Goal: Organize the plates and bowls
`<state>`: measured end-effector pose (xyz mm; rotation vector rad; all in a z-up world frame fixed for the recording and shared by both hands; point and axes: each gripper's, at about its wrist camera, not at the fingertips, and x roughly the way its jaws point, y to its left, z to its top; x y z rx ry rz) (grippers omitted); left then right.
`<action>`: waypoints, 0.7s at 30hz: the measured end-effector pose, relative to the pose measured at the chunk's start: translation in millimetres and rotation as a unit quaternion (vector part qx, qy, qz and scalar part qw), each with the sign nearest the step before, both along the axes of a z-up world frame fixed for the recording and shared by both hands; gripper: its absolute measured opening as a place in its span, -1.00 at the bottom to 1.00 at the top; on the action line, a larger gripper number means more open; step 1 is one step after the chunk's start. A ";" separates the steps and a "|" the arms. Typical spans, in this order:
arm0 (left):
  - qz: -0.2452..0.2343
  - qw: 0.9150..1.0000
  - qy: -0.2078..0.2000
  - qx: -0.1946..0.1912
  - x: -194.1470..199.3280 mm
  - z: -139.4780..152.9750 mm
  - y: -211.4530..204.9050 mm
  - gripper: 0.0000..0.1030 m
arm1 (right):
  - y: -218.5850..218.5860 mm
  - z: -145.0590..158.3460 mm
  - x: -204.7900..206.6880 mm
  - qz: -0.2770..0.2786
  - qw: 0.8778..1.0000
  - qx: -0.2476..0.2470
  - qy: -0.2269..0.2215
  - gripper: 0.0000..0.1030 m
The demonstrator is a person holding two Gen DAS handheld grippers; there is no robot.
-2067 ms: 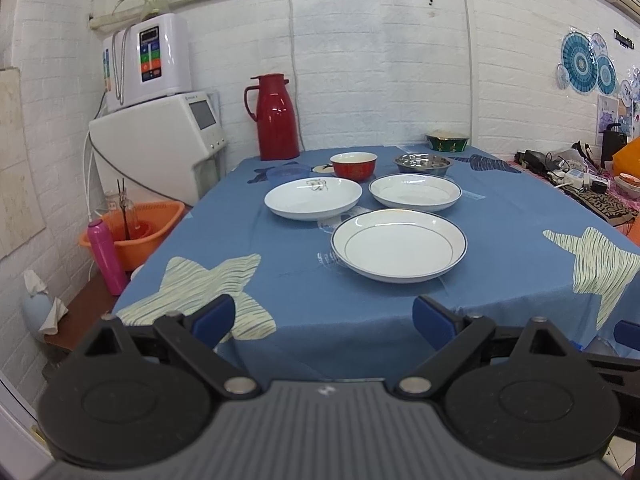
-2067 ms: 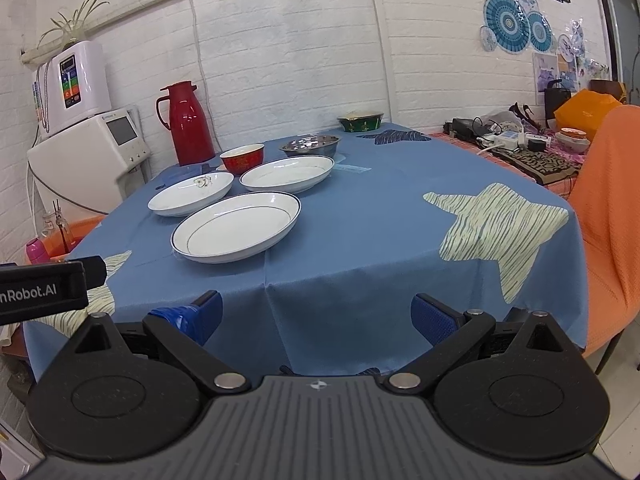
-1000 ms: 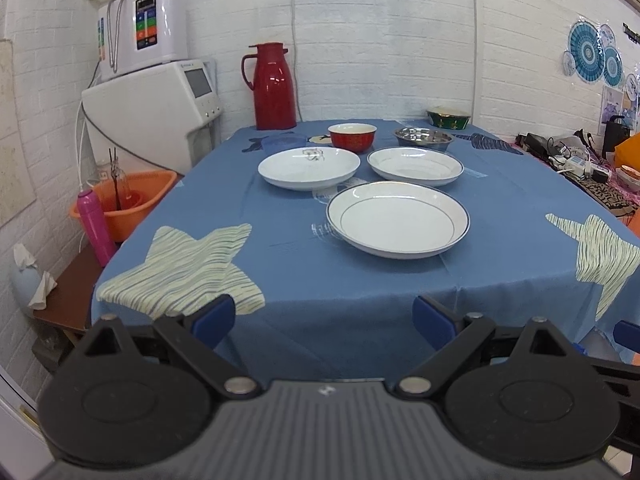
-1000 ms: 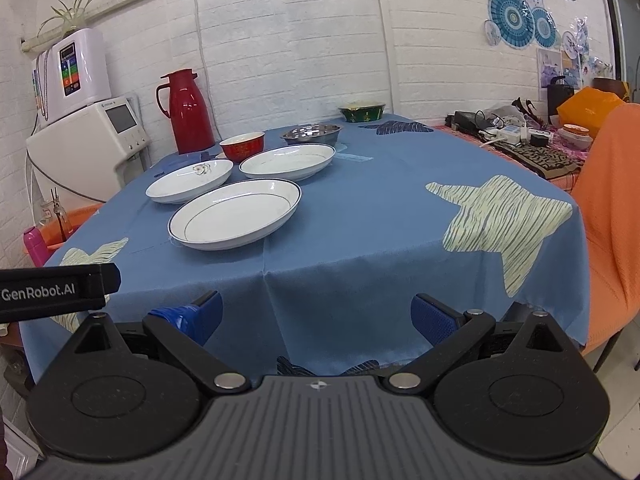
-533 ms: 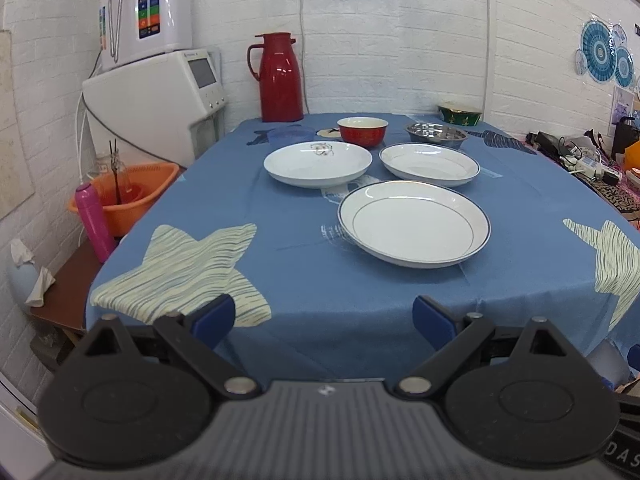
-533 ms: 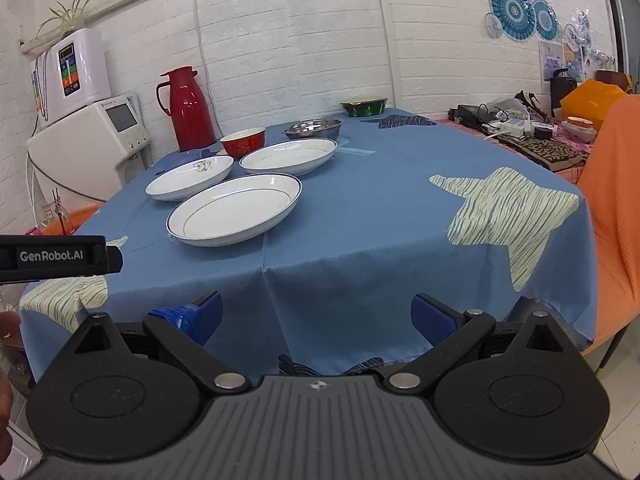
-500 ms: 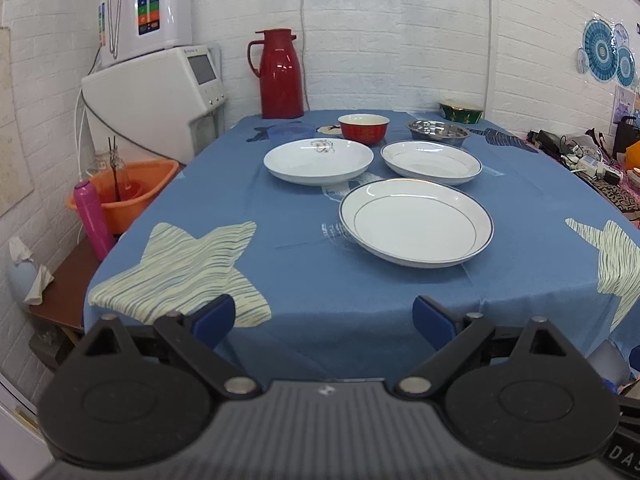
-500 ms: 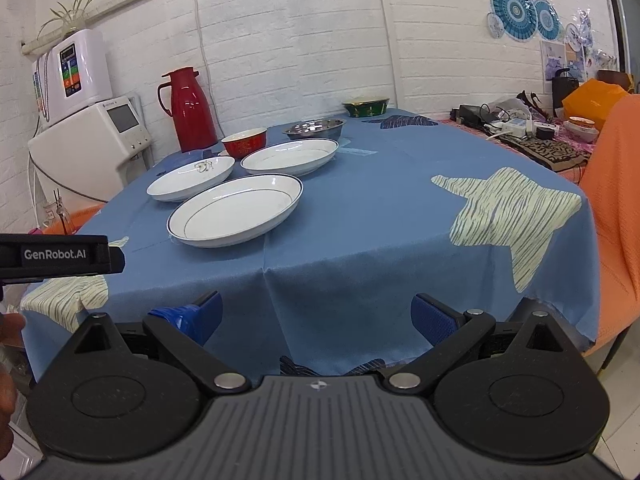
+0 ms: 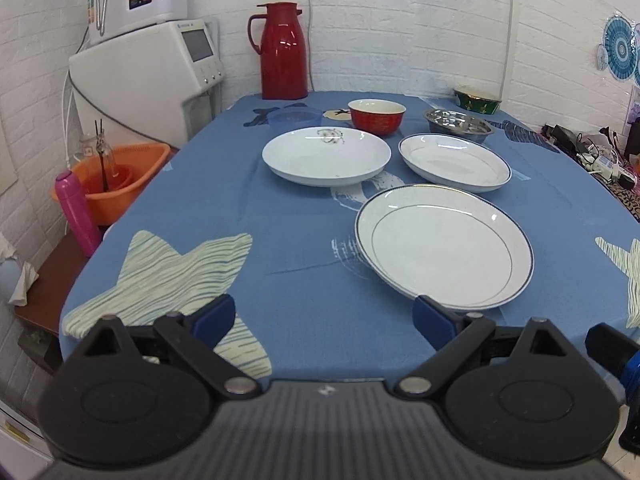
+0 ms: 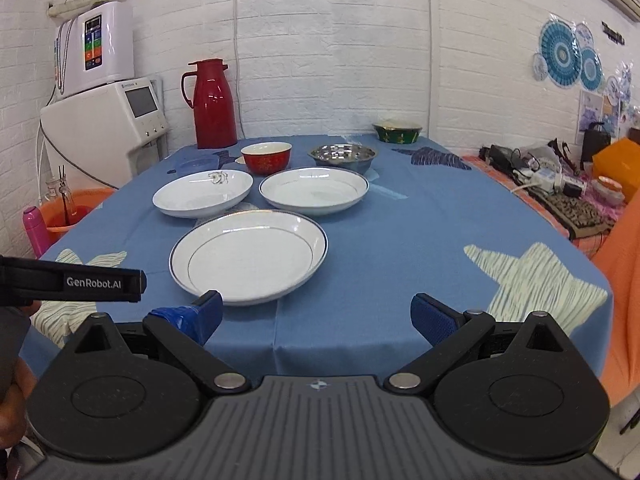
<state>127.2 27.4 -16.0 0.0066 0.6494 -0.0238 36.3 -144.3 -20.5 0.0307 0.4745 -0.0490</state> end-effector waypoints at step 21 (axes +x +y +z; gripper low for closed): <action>-0.037 0.993 0.111 0.004 131.2 -16.6 3.7 0.83 | -16.6 -28.7 162.1 0.052 0.989 0.006 0.139 0.71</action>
